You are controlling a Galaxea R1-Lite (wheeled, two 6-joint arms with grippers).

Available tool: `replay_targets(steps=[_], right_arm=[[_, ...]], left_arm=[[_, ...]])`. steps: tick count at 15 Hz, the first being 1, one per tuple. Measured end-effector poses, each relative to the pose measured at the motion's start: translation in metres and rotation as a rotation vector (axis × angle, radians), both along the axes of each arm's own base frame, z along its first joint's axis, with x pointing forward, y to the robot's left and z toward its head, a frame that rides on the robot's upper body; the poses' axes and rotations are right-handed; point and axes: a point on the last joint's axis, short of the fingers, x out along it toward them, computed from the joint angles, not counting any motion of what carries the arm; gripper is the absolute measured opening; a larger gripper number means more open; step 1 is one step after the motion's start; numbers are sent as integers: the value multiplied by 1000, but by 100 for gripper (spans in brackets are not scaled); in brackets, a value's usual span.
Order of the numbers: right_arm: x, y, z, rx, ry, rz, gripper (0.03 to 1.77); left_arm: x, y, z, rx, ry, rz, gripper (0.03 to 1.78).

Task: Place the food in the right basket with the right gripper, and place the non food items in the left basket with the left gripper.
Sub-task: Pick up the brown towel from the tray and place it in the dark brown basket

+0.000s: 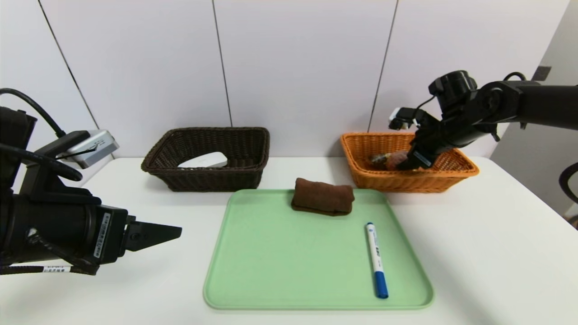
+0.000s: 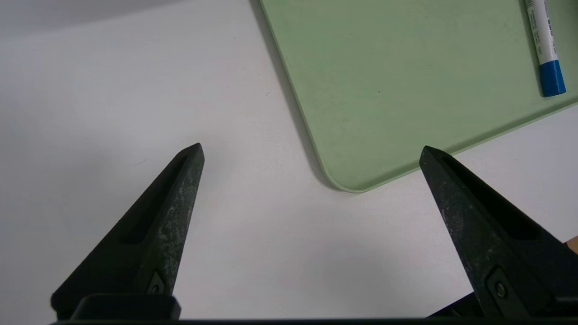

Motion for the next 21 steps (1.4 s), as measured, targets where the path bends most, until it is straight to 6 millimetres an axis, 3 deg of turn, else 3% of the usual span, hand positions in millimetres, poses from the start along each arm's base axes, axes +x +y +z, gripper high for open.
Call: replay_targets(steps=[6,12,17,21], right_arm=[[-25,-1,45,150,-81,-62,159],[-82,5,86,441,-14,-270,165],[-142,19,79,638,129,-491,168],[-179,16,60,632,158,-653,169]], left_arm=[[-3,1,2,-7,-10,0,169],[1,-1,4,-17,-35,-2,169],[29,-11,4,-59,-63,16,169],[58,-35,16,-74,-81,-29,169]])
